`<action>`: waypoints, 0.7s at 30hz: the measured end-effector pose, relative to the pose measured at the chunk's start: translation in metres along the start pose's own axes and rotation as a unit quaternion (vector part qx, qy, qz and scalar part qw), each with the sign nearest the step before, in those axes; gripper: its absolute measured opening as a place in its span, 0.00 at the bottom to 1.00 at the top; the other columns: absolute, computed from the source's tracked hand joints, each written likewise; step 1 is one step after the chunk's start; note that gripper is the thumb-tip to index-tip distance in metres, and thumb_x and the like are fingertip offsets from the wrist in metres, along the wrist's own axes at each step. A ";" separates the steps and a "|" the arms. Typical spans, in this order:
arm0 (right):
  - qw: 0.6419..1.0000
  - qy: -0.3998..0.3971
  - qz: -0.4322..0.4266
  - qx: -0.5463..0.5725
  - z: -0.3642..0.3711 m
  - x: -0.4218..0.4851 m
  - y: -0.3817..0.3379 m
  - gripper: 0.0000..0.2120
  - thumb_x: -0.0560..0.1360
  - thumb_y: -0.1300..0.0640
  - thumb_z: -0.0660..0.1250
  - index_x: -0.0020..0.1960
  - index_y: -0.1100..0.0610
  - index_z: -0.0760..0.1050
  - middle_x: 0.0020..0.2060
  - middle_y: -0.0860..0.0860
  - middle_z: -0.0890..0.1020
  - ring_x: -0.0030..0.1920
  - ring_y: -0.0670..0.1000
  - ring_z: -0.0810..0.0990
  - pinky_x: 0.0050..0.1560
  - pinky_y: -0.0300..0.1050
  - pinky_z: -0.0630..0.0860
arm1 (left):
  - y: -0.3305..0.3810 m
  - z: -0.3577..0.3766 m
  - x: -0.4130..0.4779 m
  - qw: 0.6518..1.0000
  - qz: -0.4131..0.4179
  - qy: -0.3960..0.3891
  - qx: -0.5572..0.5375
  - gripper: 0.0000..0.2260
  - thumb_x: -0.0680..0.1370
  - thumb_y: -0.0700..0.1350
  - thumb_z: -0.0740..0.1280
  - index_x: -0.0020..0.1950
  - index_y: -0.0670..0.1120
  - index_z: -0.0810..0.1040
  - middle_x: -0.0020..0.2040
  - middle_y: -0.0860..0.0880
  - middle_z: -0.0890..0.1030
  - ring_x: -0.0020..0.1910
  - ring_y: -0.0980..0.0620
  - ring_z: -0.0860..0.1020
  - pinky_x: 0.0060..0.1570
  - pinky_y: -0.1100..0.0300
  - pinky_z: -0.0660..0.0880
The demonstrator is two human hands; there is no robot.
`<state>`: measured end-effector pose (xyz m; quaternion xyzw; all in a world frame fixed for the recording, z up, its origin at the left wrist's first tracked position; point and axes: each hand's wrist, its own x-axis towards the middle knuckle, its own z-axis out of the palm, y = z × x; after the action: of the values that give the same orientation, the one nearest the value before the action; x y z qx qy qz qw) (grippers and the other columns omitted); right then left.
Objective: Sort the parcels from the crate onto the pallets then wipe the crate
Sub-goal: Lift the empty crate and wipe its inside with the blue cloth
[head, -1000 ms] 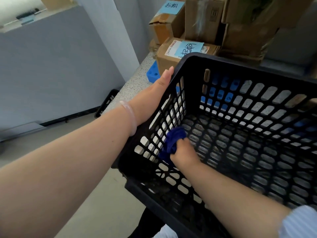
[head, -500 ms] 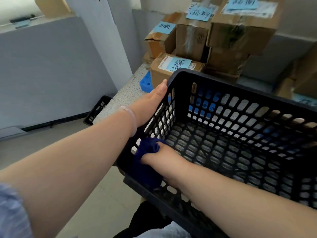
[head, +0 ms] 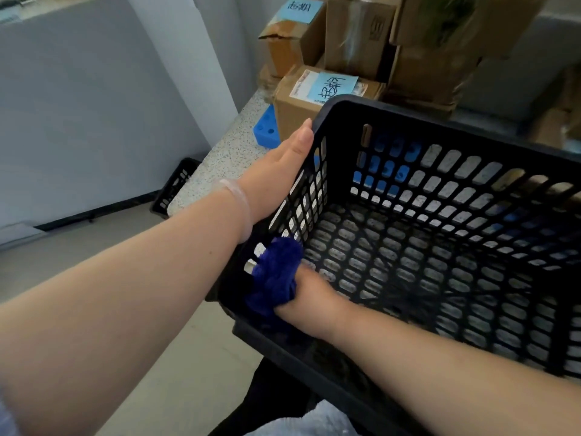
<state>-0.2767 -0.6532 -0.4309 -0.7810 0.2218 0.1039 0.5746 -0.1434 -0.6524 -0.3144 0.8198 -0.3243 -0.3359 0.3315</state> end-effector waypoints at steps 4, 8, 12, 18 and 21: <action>0.992 -0.053 0.044 -0.108 0.004 0.013 0.014 0.06 0.74 0.65 0.65 0.46 0.56 0.72 0.49 0.58 0.80 0.51 0.58 0.79 0.55 0.51 0.78 | -0.008 0.000 0.006 1.000 0.019 0.006 0.008 0.24 0.83 0.61 0.42 0.79 0.63 0.53 0.78 0.60 0.58 0.76 0.59 0.55 0.60 0.70 0.48; 0.968 -0.095 0.092 -0.213 -0.001 0.017 0.027 0.17 0.75 0.62 0.65 0.63 0.57 0.72 0.59 0.56 0.73 0.58 0.57 0.76 0.54 0.43 0.75 | -0.025 0.002 0.014 0.996 0.056 0.028 0.071 0.26 0.82 0.63 0.46 0.80 0.59 0.53 0.79 0.56 0.60 0.78 0.56 0.56 0.67 0.65 0.49; 0.970 -0.069 0.180 -0.146 -0.037 -0.002 0.043 0.17 0.73 0.58 0.69 0.60 0.46 0.74 0.58 0.51 0.77 0.56 0.53 0.78 0.51 0.43 0.76 | -0.028 0.003 0.012 0.950 0.105 0.051 0.289 0.29 0.81 0.65 0.48 0.81 0.58 0.51 0.80 0.51 0.53 0.79 0.48 0.52 0.75 0.52 0.50; 0.974 0.075 0.197 0.081 -0.099 -0.036 0.027 0.18 0.70 0.61 0.75 0.57 0.48 0.77 0.53 0.52 0.83 0.52 0.52 0.82 0.56 0.49 0.80 | -0.021 0.019 0.006 0.823 0.281 0.068 0.490 0.30 0.80 0.63 0.56 0.80 0.58 0.54 0.81 0.47 0.50 0.79 0.44 0.48 0.77 0.45 0.40; 0.952 0.154 0.159 0.210 -0.109 -0.061 0.022 0.17 0.70 0.67 0.72 0.55 0.51 0.79 0.51 0.55 0.84 0.53 0.55 0.83 0.59 0.54 0.78 | -0.011 0.048 0.005 0.847 0.303 -0.039 0.435 0.25 0.80 0.60 0.60 0.77 0.59 0.63 0.79 0.50 0.60 0.77 0.47 0.57 0.76 0.50 0.55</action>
<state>-0.3509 -0.7472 -0.3890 -0.6040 0.4457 0.0237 0.6603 -0.1740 -0.6654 -0.3509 0.7273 -0.6821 -0.0753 0.0134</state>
